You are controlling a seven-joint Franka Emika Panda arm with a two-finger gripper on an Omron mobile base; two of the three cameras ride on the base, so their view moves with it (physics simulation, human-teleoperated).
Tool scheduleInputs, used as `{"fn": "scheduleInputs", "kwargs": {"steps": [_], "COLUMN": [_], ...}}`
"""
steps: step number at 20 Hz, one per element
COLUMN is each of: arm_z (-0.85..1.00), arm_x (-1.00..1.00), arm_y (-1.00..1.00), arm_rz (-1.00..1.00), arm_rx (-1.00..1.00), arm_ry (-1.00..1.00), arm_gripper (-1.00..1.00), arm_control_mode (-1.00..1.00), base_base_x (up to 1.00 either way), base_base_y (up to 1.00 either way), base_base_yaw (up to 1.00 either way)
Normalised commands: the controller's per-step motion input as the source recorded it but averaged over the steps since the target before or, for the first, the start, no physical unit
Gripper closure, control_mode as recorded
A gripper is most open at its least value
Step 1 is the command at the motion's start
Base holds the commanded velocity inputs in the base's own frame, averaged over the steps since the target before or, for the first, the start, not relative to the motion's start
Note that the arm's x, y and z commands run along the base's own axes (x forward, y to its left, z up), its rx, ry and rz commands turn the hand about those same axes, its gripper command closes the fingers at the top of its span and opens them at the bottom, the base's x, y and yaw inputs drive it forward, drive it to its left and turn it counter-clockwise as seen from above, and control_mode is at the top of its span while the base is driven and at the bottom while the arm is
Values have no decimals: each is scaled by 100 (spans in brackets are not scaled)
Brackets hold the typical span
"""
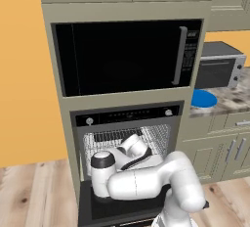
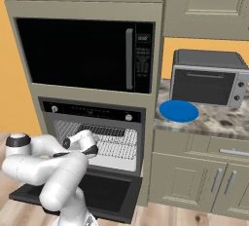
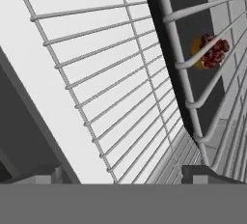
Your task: Take the baked cake out of the oven and place it on the plate for cooling. Then close the oven door.
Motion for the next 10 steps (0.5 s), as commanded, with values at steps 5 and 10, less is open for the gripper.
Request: {"fn": "scheduleInputs", "kwargs": {"steps": [5, 10], "arm_z": [0, 0], "arm_x": [0, 0], "arm_y": [0, 0], "arm_rz": [-19, -19], "arm_rx": [16, 17], "arm_ry": [-2, -2], "arm_gripper": [-100, -100], "arm_control_mode": [-100, -100], "base_base_x": [0, 0], "base_base_y": [0, 0], "base_base_yaw": [0, 0]}}
